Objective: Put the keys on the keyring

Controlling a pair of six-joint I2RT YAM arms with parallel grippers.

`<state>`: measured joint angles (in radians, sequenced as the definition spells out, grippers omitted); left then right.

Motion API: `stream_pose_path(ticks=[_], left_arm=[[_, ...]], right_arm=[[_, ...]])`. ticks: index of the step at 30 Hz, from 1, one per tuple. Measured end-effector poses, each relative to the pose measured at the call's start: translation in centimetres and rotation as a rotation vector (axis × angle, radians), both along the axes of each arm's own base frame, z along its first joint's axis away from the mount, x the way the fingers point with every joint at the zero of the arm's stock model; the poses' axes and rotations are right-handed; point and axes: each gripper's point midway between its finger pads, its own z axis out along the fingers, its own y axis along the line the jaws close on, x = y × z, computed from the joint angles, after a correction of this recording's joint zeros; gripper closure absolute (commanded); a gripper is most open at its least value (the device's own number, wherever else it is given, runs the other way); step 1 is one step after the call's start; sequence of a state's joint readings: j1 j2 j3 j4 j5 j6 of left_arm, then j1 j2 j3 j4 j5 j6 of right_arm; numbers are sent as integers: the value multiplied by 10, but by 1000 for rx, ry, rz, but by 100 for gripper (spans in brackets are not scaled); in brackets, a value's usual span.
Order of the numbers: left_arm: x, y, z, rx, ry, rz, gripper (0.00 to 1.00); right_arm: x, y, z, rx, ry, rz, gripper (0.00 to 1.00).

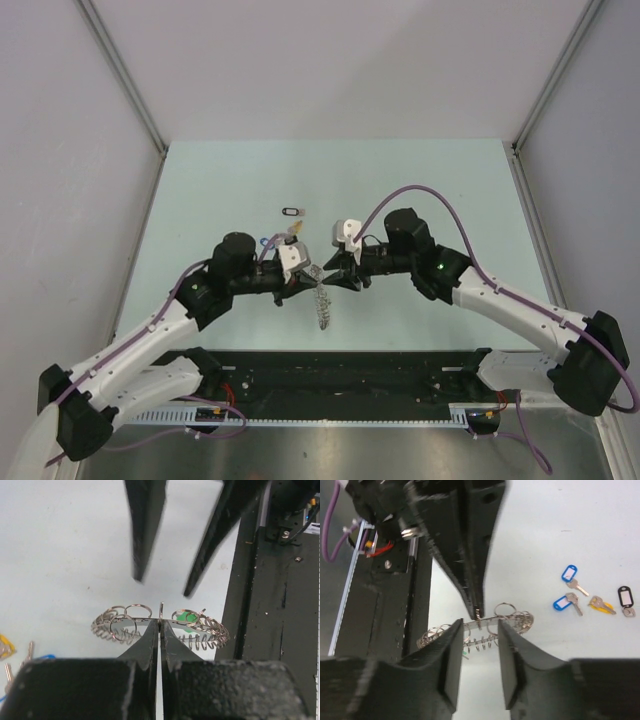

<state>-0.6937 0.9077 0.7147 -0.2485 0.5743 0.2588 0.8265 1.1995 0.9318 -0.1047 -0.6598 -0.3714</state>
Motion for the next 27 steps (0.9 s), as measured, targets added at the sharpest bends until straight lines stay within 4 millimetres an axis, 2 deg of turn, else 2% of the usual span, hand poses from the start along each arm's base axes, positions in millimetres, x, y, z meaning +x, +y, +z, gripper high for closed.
stream_pose_path(ticks=[4,5,6,10,13,19,27], left_arm=[[0,11,-4,-23,-2,77,100],[2,14,-4,-29,-4,104,100],[4,17,-3,-36,-8,131,100],[17,35,5,-69,-32,259,99],[26,53,16,-104,-70,362,100],[35,93,44,-165,-184,550,100],[40,139,62,-192,-318,767,100]], right_arm=[[25,-3,13,56,31,-113,51],[32,-4,15,67,37,-141,44],[43,-6,18,85,50,-184,43],[81,-6,13,120,115,-310,41],[103,-2,-10,106,175,-374,41],[140,21,-66,43,318,-467,40],[171,50,-130,34,533,-568,41]])
